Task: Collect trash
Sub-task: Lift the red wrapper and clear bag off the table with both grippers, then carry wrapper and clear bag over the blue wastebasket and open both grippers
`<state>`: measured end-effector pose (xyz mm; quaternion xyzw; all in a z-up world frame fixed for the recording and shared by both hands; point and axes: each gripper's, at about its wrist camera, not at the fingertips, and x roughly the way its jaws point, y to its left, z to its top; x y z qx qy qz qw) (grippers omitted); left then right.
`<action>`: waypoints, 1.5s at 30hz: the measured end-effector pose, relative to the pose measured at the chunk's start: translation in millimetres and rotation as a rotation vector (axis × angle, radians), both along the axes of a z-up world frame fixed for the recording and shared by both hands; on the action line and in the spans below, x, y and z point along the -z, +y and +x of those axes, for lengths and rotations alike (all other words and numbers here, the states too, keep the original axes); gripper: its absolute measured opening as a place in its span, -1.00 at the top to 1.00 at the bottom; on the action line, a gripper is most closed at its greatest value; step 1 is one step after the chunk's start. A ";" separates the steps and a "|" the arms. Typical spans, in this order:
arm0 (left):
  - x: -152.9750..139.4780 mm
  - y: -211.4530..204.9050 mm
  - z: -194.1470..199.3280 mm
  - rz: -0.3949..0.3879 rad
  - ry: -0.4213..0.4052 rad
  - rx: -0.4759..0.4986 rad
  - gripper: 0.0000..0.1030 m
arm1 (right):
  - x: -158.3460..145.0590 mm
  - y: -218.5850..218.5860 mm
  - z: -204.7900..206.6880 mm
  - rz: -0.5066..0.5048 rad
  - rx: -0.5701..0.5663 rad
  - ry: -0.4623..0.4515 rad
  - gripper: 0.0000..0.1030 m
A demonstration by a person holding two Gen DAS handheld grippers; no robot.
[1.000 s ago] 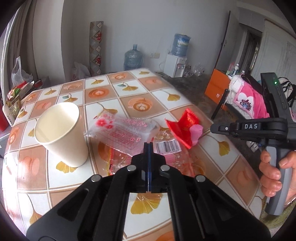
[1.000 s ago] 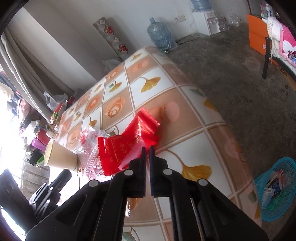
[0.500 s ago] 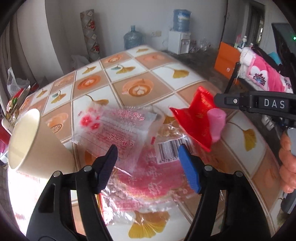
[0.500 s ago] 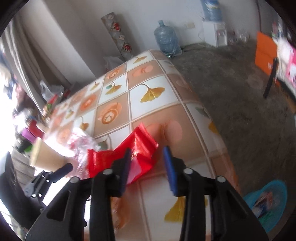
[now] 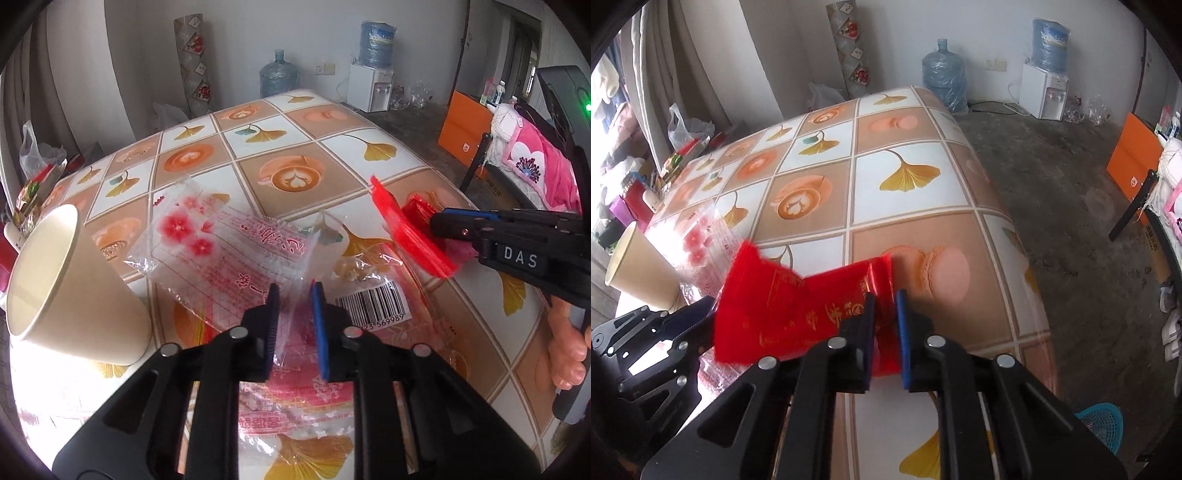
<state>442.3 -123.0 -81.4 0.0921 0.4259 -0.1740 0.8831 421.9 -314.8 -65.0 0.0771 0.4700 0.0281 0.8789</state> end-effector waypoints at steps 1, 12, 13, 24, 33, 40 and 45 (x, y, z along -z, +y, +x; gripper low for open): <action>-0.8 0.5 -0.7 -0.001 -0.003 -0.001 0.84 | -1.2 -1.5 -1.4 0.011 0.003 -0.005 0.84; -45.9 9.1 -31.7 -0.066 -0.094 0.020 0.97 | -44.3 -11.6 -35.2 0.050 0.031 -0.124 0.89; -53.0 9.8 -36.9 -0.074 -0.107 0.024 0.97 | -50.3 -11.8 -40.3 0.044 0.034 -0.136 0.89; -134.5 13.1 -121.2 -0.125 -0.276 0.088 0.97 | -112.1 -34.7 -124.8 -0.010 0.076 -0.254 0.89; -158.0 -32.1 -191.6 -0.274 -0.195 0.258 0.97 | -127.1 -77.3 -234.6 -0.125 0.184 -0.292 0.89; -118.3 -144.6 -236.0 -0.359 0.027 0.499 0.97 | -86.4 -147.3 -322.9 -0.219 0.336 -0.168 0.89; -73.7 -234.8 -256.1 -0.364 0.198 0.636 0.97 | -39.5 -192.7 -358.2 -0.279 0.455 -0.057 0.89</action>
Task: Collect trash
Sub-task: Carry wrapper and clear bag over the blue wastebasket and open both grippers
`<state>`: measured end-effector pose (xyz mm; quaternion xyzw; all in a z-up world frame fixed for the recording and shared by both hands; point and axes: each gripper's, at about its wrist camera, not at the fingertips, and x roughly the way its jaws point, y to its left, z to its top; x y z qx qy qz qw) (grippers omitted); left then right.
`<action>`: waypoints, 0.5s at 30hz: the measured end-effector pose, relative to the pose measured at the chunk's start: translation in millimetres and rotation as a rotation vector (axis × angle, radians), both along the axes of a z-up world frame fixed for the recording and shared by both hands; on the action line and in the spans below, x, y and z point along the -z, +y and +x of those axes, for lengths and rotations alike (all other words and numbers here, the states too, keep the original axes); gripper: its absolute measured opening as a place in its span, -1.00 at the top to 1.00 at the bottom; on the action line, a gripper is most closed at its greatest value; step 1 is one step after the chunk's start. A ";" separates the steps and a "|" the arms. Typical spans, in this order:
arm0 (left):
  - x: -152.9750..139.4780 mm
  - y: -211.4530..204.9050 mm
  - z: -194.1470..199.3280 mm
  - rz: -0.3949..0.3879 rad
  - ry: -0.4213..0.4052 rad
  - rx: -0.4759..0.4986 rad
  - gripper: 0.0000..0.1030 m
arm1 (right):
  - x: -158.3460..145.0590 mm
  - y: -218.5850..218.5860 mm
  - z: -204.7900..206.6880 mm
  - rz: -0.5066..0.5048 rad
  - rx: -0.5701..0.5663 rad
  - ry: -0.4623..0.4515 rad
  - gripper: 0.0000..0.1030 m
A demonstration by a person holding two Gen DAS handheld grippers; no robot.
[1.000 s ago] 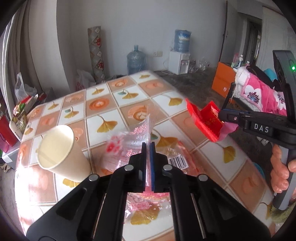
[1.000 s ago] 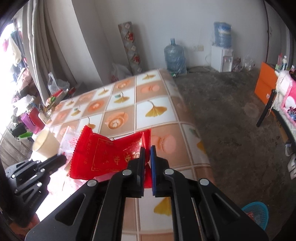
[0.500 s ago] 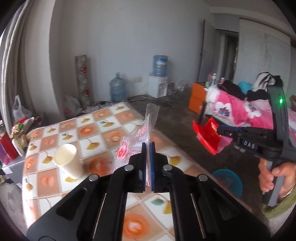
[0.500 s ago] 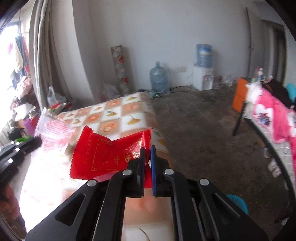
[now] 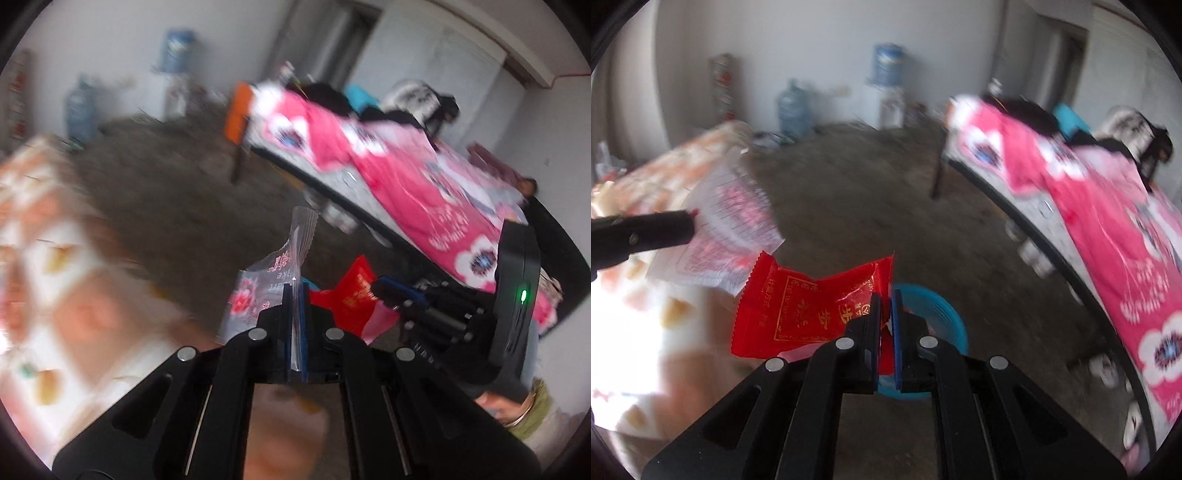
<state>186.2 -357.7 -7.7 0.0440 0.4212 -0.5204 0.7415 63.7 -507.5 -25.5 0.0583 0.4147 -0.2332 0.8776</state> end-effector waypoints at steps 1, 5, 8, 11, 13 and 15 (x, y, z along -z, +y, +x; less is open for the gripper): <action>8.6 -14.9 -1.1 0.006 0.027 0.022 0.97 | 11.8 -10.0 -5.1 0.009 0.027 0.017 0.89; 53.3 -74.1 -3.5 0.071 0.140 0.089 0.96 | 58.2 -47.0 -14.7 0.057 0.115 0.071 0.89; 97.2 -115.2 1.7 0.153 0.218 0.109 0.95 | 95.4 -71.4 -12.1 0.112 0.179 0.103 0.89; 135.8 -146.0 5.7 0.222 0.275 0.119 0.92 | 131.7 -94.0 -4.6 0.150 0.237 0.130 0.89; 166.5 -167.2 12.8 0.269 0.360 0.112 0.92 | 152.5 -106.6 1.3 0.159 0.269 0.149 0.88; 190.5 -186.6 18.5 0.312 0.387 0.088 0.86 | 170.4 -116.5 6.5 0.175 0.288 0.161 0.87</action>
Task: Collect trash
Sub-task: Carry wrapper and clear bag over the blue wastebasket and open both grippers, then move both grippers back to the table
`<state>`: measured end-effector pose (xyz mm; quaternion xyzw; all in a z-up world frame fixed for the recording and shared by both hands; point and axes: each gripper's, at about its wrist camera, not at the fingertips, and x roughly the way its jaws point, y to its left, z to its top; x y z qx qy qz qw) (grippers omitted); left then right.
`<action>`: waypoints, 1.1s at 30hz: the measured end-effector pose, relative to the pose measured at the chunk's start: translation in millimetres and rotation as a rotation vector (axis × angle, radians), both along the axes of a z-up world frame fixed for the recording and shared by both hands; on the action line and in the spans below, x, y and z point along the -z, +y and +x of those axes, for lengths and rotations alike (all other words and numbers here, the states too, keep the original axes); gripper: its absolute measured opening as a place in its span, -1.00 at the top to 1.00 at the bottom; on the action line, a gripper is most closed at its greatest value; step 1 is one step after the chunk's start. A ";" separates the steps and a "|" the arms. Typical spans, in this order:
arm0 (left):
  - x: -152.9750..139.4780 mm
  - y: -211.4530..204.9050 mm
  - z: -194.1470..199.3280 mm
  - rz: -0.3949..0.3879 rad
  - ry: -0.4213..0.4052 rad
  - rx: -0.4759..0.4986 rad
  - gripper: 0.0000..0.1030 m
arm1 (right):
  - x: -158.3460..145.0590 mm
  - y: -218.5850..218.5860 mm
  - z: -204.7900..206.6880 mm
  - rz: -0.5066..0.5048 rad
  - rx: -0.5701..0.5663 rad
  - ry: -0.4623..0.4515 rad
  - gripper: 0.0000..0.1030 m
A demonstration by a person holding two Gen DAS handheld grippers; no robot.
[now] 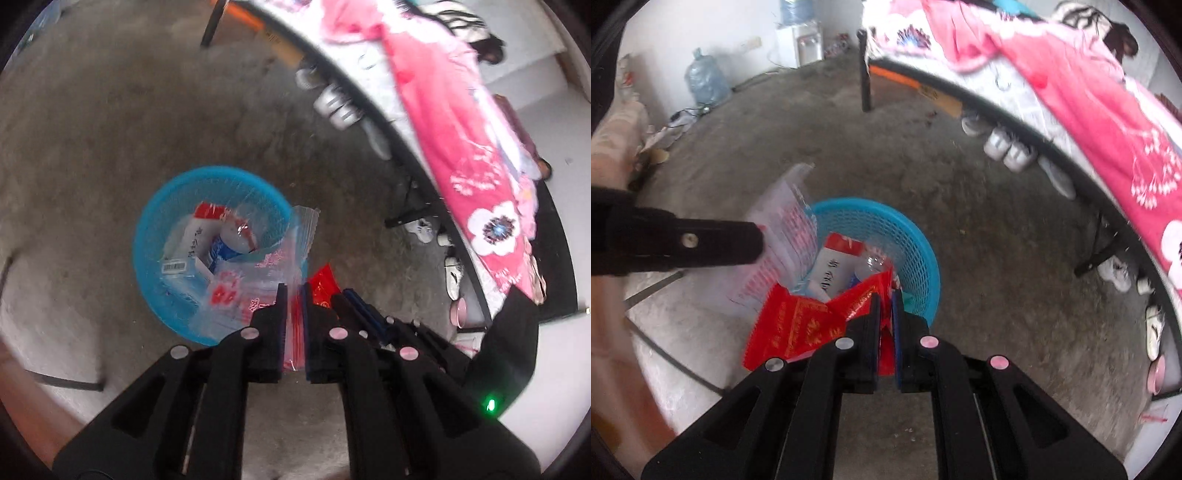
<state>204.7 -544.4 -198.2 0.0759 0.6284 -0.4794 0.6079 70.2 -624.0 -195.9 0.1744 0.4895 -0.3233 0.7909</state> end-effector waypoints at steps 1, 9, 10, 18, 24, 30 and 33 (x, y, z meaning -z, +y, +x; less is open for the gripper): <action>8.6 -8.3 1.8 0.033 -0.004 -0.004 0.67 | 9.8 -6.1 2.8 0.007 0.011 0.010 0.84; 27.5 -24.2 9.2 0.078 -0.021 -0.031 0.04 | 43.2 -26.3 7.2 0.036 0.088 0.031 0.29; 25.9 -20.0 11.4 0.074 -0.025 -0.035 0.00 | 42.6 -26.0 7.3 0.030 0.085 0.034 0.23; -8.7 -7.5 13.5 0.021 -0.052 -0.056 -0.07 | 20.8 -20.5 -4.8 0.011 0.090 -0.016 0.11; -64.0 25.6 13.4 -0.057 -0.121 -0.070 -0.15 | -17.6 -11.8 -18.6 0.002 0.086 -0.078 0.10; -133.6 87.8 17.8 -0.153 -0.213 -0.123 -0.28 | -70.9 6.1 -35.5 -0.022 0.065 -0.155 -0.12; -167.2 129.8 19.5 -0.213 -0.241 -0.170 -0.40 | -101.5 21.1 -39.9 -0.036 0.037 -0.186 -0.15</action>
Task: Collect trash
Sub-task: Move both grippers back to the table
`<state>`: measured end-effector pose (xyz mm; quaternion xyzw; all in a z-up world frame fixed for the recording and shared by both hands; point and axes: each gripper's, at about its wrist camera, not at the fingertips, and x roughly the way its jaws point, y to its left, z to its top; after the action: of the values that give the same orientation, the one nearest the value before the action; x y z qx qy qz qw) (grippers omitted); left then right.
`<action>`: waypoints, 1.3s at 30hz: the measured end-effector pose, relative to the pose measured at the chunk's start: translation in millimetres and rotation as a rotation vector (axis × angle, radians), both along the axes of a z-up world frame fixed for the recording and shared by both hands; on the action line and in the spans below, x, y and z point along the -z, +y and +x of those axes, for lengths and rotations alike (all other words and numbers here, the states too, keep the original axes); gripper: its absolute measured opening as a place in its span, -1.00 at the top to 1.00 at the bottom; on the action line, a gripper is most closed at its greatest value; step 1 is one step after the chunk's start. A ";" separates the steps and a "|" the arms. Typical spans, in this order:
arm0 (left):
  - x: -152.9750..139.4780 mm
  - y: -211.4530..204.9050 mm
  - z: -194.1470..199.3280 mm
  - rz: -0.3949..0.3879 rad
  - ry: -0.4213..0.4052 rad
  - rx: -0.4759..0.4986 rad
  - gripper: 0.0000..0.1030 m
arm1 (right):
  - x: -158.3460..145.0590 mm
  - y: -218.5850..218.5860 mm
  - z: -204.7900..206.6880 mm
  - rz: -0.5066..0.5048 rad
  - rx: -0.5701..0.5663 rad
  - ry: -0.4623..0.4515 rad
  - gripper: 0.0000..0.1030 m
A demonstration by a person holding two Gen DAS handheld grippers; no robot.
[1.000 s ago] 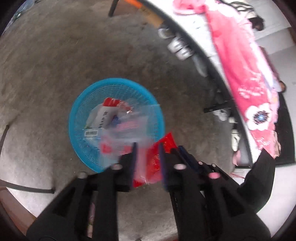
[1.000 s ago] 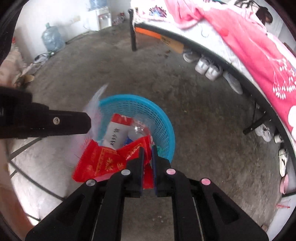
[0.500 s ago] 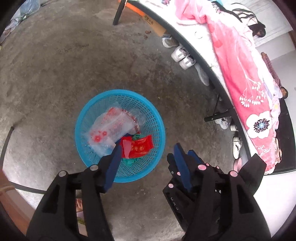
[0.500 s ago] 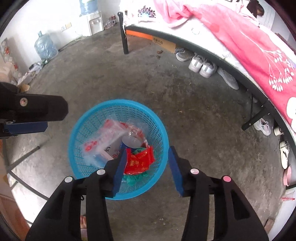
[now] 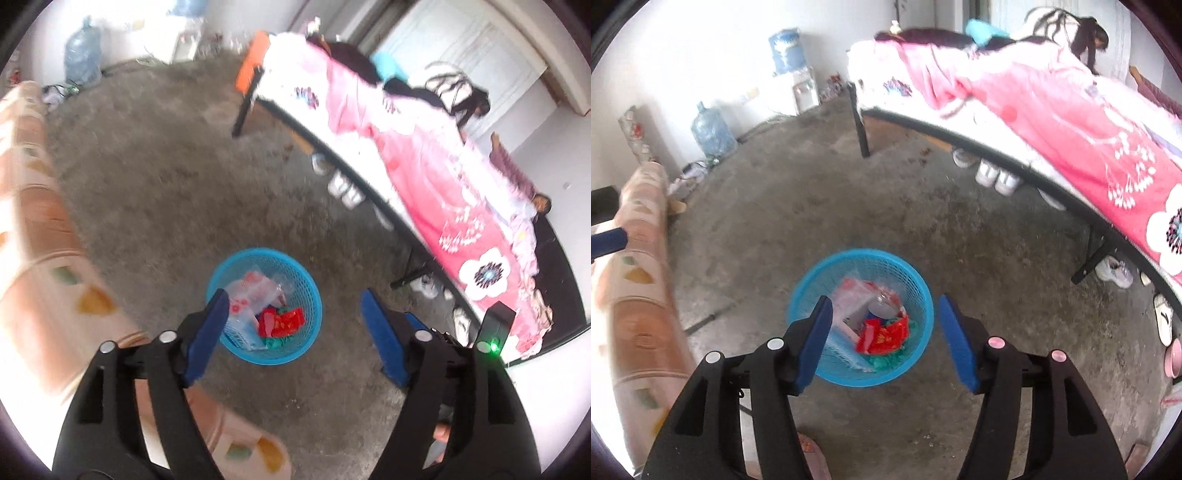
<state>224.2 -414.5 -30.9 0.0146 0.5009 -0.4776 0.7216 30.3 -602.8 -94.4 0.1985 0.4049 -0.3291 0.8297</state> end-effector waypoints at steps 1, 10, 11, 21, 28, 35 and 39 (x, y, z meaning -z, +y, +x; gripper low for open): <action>-8.6 13.6 0.3 -0.015 -0.010 -0.018 -0.44 | -9.2 4.9 -0.2 -0.005 -0.012 -0.009 -0.19; -68.3 180.6 8.8 -0.106 -0.146 -0.266 -0.60 | -88.2 86.0 34.7 -0.068 -0.240 -0.059 -0.38; -71.1 197.3 9.6 -0.109 -0.167 -0.296 -0.60 | -97.0 99.5 41.9 -0.074 -0.278 -0.069 -0.40; -73.4 383.6 38.6 -0.079 -0.281 -0.642 -0.61 | -138.0 234.6 140.4 0.060 -0.648 -0.164 -0.44; -49.7 452.8 67.2 0.002 -0.315 -0.753 -0.61 | -101.4 298.5 216.2 0.322 -0.724 -0.120 -0.44; -21.9 464.7 113.0 0.051 -0.344 -0.785 -0.70 | -55.3 321.6 265.5 0.379 -0.663 -0.007 -0.44; -4.3 455.3 139.6 0.080 -0.377 -0.754 -0.73 | -36.5 326.4 282.0 0.396 -0.665 0.026 -0.38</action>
<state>363.8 40.8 -26.7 -0.0543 0.3485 -0.1492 0.9238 312.3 -276.4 -57.9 0.2087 0.5136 0.0398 0.8313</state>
